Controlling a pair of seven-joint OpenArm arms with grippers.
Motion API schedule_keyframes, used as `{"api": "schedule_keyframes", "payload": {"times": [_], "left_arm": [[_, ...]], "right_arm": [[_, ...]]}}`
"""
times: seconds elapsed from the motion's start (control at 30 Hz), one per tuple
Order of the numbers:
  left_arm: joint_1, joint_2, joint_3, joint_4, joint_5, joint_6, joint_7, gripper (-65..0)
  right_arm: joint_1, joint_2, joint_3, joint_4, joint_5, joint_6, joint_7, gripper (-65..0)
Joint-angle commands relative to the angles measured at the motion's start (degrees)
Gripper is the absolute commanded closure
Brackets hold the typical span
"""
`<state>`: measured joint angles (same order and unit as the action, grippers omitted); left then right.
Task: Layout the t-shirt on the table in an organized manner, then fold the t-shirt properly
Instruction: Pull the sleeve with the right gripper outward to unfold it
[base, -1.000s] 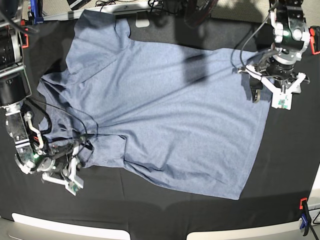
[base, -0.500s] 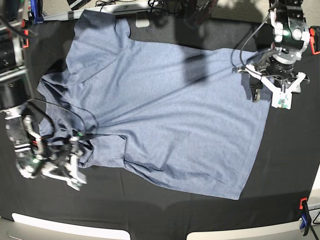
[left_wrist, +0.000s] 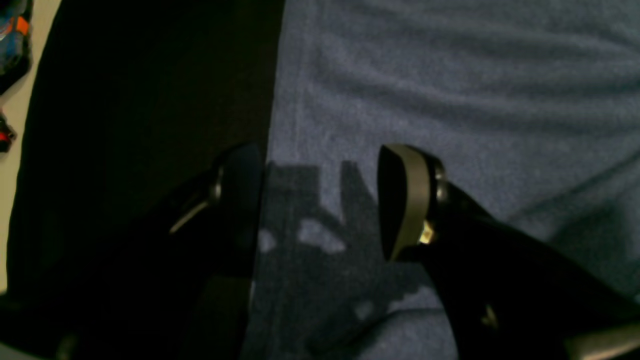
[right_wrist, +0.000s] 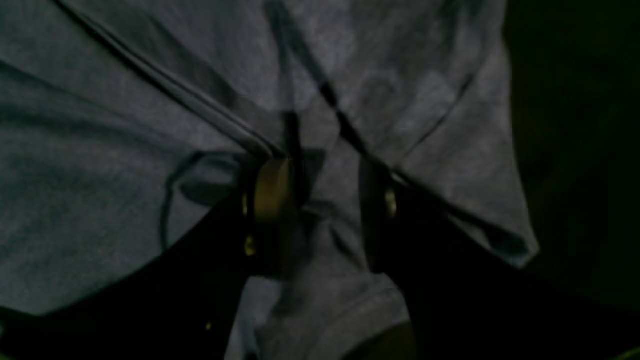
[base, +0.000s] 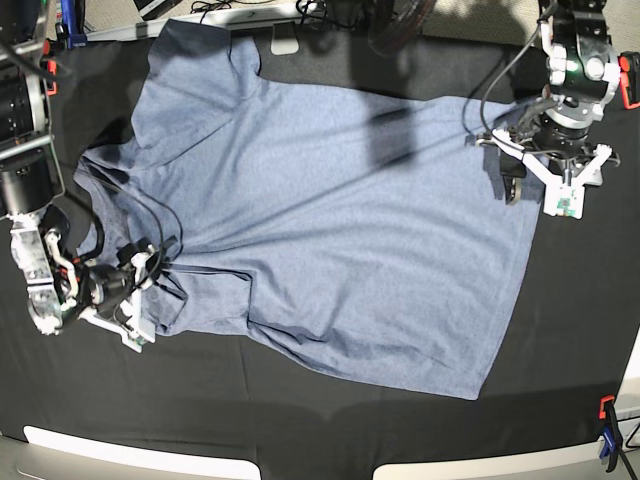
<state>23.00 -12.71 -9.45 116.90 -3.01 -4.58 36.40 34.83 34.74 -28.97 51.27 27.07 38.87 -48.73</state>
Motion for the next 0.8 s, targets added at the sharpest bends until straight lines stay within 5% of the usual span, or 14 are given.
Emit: {"api": "schedule_keyframes", "payload": {"times": [0.0, 0.4, 0.77], "left_arm": [[-0.2, -0.3, -0.3, 1.0, 0.0, 0.2, -1.4, -34.5], [-0.1, -0.3, -0.3, 1.0, 0.0, 0.2, -1.4, -34.5], [-0.1, -0.3, -0.3, 1.0, 0.0, 0.2, -1.3, -34.5]], "right_arm": [[2.2, 0.7, 0.6, 0.7, 0.7, 1.1, 0.9, -22.5], [4.7, 0.6, 0.6, 0.9, 13.8, 1.1, -4.0, -22.5], [0.7, 0.5, 0.6, 0.8, 2.1, 1.1, 1.7, -20.3]]}}
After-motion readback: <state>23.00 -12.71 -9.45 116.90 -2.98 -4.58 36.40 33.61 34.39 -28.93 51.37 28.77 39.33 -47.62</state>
